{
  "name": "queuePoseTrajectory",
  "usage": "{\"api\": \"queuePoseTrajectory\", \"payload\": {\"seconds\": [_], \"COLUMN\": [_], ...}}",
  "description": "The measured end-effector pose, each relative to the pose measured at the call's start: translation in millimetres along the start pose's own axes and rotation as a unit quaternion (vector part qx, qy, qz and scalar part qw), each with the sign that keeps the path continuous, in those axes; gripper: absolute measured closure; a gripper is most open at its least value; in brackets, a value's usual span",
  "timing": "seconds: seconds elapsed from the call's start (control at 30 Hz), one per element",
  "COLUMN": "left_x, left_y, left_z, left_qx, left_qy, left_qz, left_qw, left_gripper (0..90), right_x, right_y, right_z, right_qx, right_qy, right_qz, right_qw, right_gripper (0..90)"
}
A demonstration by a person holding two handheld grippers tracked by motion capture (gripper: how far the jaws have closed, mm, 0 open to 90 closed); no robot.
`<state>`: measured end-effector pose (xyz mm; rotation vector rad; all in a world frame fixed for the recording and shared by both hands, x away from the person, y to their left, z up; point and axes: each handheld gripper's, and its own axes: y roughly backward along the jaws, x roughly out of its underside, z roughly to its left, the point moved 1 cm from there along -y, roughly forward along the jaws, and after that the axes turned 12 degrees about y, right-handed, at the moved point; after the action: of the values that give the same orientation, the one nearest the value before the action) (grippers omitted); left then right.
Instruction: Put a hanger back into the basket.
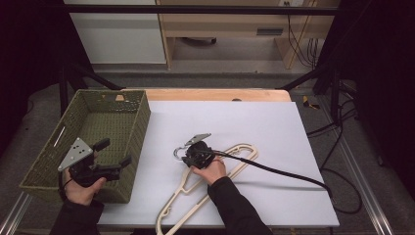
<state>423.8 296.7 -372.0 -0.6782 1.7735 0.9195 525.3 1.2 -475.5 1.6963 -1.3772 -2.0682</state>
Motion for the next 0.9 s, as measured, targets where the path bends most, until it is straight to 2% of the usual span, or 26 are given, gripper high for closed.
{"api": "queuePoseTrajectory", "payload": {"seconds": [0.1, 0.17, 0.2, 0.27, 0.4, 0.47, 0.63, 0.7, 0.77, 0.83, 0.9], "left_x": [0.0, -0.1, -0.2, -0.3, -1.6, -2.5, -5.6, -6.0, -5.0, -2.7, 0.6], "left_y": [0.0, 0.1, 0.2, 0.4, 1.8, 2.6, 3.2, 1.7, -1.8, -7.0, -12.7], "left_z": [-0.1, -0.5, -0.8, -1.1, -3.5, -5.8, -21.8, -30.5, -39.9, -48.7, -56.4], "left_qx": [0.0, 0.0, 0.0, 0.0, 0.0, 0.001, 0.011, 0.019, 0.026, 0.03, 0.033], "left_qy": [0.0, 0.0, 0.0, 0.0, -0.005, -0.006, -0.015, -0.02, -0.018, -0.013, -0.011], "left_qz": [0.0, 0.0, 0.0, 0.0, -0.001, 0.0, 0.003, 0.008, 0.017, 0.029, 0.042], "left_qw": [1.0, 1.0, 1.0, 1.0, 1.0, 1.0, 0.9998, 0.9996, 0.9994, 0.9991, 0.9985], "left_gripper": [3.6, 3.6, 3.6, 3.6, 3.6, 3.8, 4.2, 4.3, 4.4, 4.8, 4.9], "right_x": [1.5, 0.6, 1.0, 0.3, -0.2, -0.7, -3.0, -3.6, -5.0, -5.6, -6.9], "right_y": [-2.8, -2.6, -2.8, -1.4, 0.1, 1.9, 10.1, 13.9, 18.5, 22.8, 27.7], "right_z": [-0.5, 1.0, -0.1, 0.5, 1.2, 1.2, 2.6, 3.1, 4.5, 4.1, 5.6], "right_qx": [-0.005, -0.01, -0.009, -0.009, -0.004, -0.001, 0.004, 0.01, 0.013, 0.013, 0.013], "right_qy": [-0.004, -0.02, -0.015, -0.027, -0.033, -0.029, -0.023, -0.013, -0.013, 0.0, -0.003], "right_qz": [0.008, 0.01, 0.007, 0.01, 0.007, 0.001, -0.012, -0.016, -0.018, -0.029, -0.032], "right_qw": [0.9999, 0.9997, 0.9998, 0.9995, 0.9994, 0.9996, 0.9997, 0.9998, 0.9997, 0.9995, 0.9994], "right_gripper": [82.2, 86.3, 86.8, 87.7, 88.2, 88.5, 89.4, 89.5, 89.5, 89.5, 89.5]}}
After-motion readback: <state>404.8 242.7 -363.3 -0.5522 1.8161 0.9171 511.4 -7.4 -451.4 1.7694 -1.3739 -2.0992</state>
